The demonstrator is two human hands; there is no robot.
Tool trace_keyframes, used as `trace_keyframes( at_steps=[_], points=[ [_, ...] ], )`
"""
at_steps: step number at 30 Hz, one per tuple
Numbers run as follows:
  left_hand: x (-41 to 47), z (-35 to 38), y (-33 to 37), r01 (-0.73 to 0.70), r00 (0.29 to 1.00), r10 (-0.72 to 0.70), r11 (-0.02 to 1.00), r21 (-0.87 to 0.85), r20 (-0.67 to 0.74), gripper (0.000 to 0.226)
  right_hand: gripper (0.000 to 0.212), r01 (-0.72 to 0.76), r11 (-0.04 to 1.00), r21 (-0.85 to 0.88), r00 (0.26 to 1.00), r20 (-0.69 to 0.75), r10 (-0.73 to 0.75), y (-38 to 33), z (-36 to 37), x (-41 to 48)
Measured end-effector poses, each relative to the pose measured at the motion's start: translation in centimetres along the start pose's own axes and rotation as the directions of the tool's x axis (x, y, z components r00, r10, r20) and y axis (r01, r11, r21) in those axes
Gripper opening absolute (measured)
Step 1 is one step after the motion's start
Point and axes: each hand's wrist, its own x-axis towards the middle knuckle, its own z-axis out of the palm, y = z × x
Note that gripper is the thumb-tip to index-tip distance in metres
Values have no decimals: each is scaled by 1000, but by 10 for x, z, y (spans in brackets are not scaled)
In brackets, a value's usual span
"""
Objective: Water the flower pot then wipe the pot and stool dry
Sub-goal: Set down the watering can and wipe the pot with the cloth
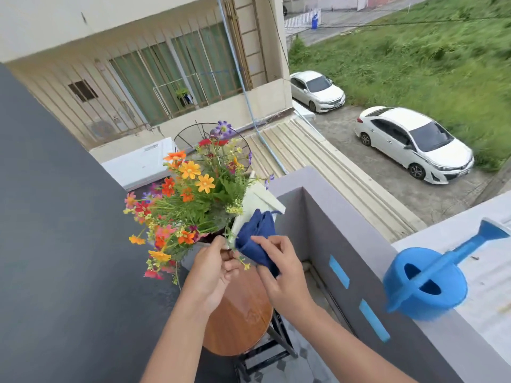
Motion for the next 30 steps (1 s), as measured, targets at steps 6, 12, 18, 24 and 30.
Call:
trace_keyframes(
  at_steps=[6,12,18,24,30],
  points=[
    [0,5,3,7,1000,-7,1000,17,3,13,49,-7,997,-72,999,-52,4,23,-8,-6],
    [-8,5,4,45,997,-43,999,-22,70,21,58,68,996,-66,992,-104,-75,2,-8,-1],
    [-6,5,2,9,998,-10,1000,6,54,26,55,127,988,-85,988,-72,-133,-13,-7,13],
    [-5,-3,9,57,998,-55,996,-64,33,20,59,65,989,-130,995,-62,-73,18,-12,-5],
    [-7,-8,13,37,999,-35,996,-84,23,22,58,-5,997,-76,993,-120,-4,24,-9,-14]
  ],
)
